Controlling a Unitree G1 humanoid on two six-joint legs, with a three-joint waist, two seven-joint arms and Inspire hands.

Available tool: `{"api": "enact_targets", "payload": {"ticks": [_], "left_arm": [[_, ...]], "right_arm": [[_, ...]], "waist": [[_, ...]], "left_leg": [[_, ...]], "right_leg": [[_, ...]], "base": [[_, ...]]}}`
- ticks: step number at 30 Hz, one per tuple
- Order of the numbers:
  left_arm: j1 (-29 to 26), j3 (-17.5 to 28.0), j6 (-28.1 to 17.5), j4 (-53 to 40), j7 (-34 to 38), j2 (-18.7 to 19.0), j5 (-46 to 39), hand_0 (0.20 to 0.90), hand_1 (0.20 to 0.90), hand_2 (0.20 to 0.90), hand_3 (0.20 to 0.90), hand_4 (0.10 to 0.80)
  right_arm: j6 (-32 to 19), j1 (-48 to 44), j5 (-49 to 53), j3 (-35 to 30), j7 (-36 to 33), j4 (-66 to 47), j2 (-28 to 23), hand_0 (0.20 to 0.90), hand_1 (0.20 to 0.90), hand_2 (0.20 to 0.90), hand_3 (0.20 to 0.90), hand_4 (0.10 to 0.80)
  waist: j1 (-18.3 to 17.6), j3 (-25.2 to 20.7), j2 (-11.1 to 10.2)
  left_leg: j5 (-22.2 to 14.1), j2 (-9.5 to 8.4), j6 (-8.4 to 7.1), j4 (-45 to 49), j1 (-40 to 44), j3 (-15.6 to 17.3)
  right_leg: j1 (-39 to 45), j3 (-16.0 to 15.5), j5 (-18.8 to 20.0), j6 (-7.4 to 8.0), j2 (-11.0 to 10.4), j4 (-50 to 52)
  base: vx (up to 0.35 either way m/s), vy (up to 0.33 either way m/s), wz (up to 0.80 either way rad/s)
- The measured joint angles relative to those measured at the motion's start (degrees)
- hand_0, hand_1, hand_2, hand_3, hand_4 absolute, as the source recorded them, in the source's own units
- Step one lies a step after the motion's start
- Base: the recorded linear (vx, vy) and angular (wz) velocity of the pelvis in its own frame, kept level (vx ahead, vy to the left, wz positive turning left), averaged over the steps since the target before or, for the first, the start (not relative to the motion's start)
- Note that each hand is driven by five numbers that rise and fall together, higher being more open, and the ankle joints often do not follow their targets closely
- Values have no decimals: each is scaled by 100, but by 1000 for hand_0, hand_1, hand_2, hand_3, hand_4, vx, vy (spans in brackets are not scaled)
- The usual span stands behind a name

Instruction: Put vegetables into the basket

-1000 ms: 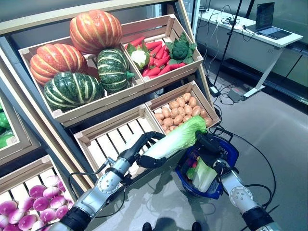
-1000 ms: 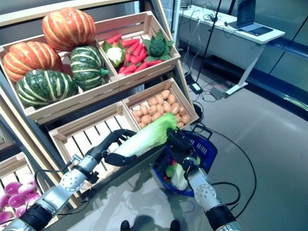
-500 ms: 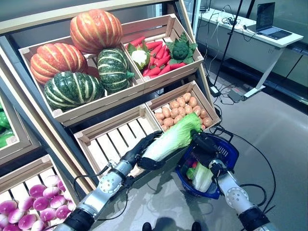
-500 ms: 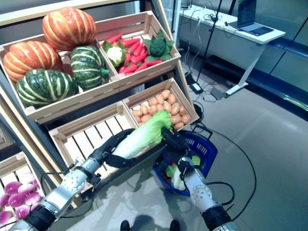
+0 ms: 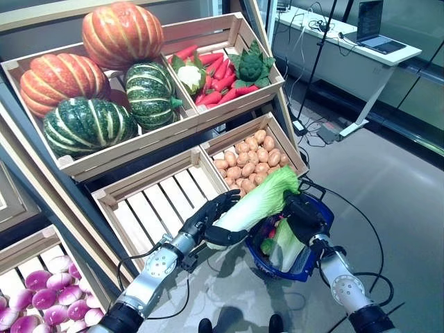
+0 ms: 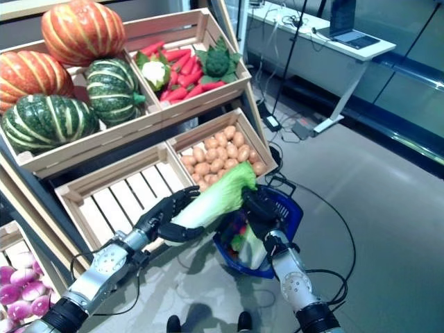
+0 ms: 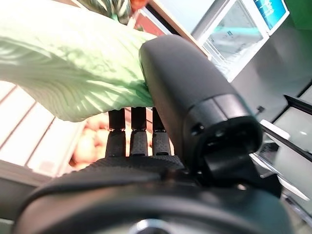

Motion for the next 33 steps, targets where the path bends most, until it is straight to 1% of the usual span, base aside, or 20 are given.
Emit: {"api": "enact_targets", "payload": {"ticks": [2, 8, 13, 18, 20, 22, 24, 29, 32, 33], "left_arm": [[70, 81, 34, -69, -38, -8, -6, 900, 900, 900, 900, 800], [82, 85, 152, -74, -57, -35, -176, 900, 900, 900, 900, 800], [100, 99, 176, -98, -52, -39, -173, 900, 900, 900, 900, 800], [123, 243, 200, -162, -27, -39, -171, 900, 900, 900, 900, 800], [124, 275, 201, -170, 11, -38, -171, 900, 900, 900, 900, 800], [129, 294, 211, -184, 31, -37, -171, 900, 900, 900, 900, 800], [138, 323, 270, -259, 27, -32, -171, 900, 900, 900, 900, 800], [179, 369, 328, -274, 22, -27, -173, 900, 900, 900, 900, 800], [179, 405, 328, -275, 24, -9, -177, 900, 900, 900, 900, 800], [176, 425, 328, -278, 31, 10, -185, 900, 900, 900, 900, 800]], "right_arm": [[0, 34, -5, -154, 0, 0, -8, 300, 300, 300, 300, 400], [-1, 135, -285, -416, -2, 0, -24, 300, 300, 300, 300, 400], [-1, 170, -749, -503, -13, 0, -178, 300, 300, 300, 300, 400], [-1, 213, -1198, -659, -150, 0, -263, 300, 300, 300, 300, 400], [-2, 212, -1578, -778, -257, 0, -326, 300, 300, 300, 300, 400], [-2, 212, -1632, -809, -332, 0, -453, 300, 300, 300, 300, 400], [-4, 206, -1863, -1006, -465, -12, -466, 300, 300, 300, 300, 400], [-33, 203, -2064, -1302, -992, -20, -588, 300, 300, 300, 300, 400], [-228, 199, -2249, -1388, -1247, -17, -665, 300, 300, 300, 300, 400], [-362, 182, -2250, -1401, -1356, -14, -677, 300, 300, 300, 300, 400]], "waist": [[-50, 1, 0], [-66, 13, -2], [-67, 105, -7], [-67, 155, -8], [-69, 157, -10], [-67, 168, -9], [-65, 228, -12], [-64, 331, -22], [-62, 345, -22], [-65, 376, -26]], "left_leg": [[-14, 2, -2, 1, 9, 58], [-45, 17, -10, 0, 40, 100], [-47, 19, -10, 0, 44, 104], [-52, 20, -11, 1, 44, 106], [-60, 20, -10, 0, 44, 115], [-63, 20, -10, 0, 44, 115], [-64, 21, -11, 0, 46, 115], [-71, 22, -11, 1, 38, 104], [-71, 25, -12, 6, -19, 105], [-68, 29, -14, 16, -34, 105]], "right_leg": [[-9, 22, 0, 0, 10, 0], [-15, 37, -3, -1, 35, -15], [-15, 50, -4, -2, 35, -16], [-15, 52, -4, -2, 40, -16], [-15, 51, -4, -2, 40, -16], [-15, 51, -4, -2, 41, -16], [-11, 49, -4, -2, 43, -16], [-19, 45, -5, -2, 46, -15], [-75, 46, -3, -3, 54, 4], [-93, 46, 0, -6, 59, 5]], "base": [[-8, -16, -6], [-8, -8, -5], [0, 0, 0], [0, 0, 0], [0, 0, 0], [0, 0, 0], [0, 0, 0], [0, 0, 0], [-35, -29, -1], [-60, -38, -2]]}}
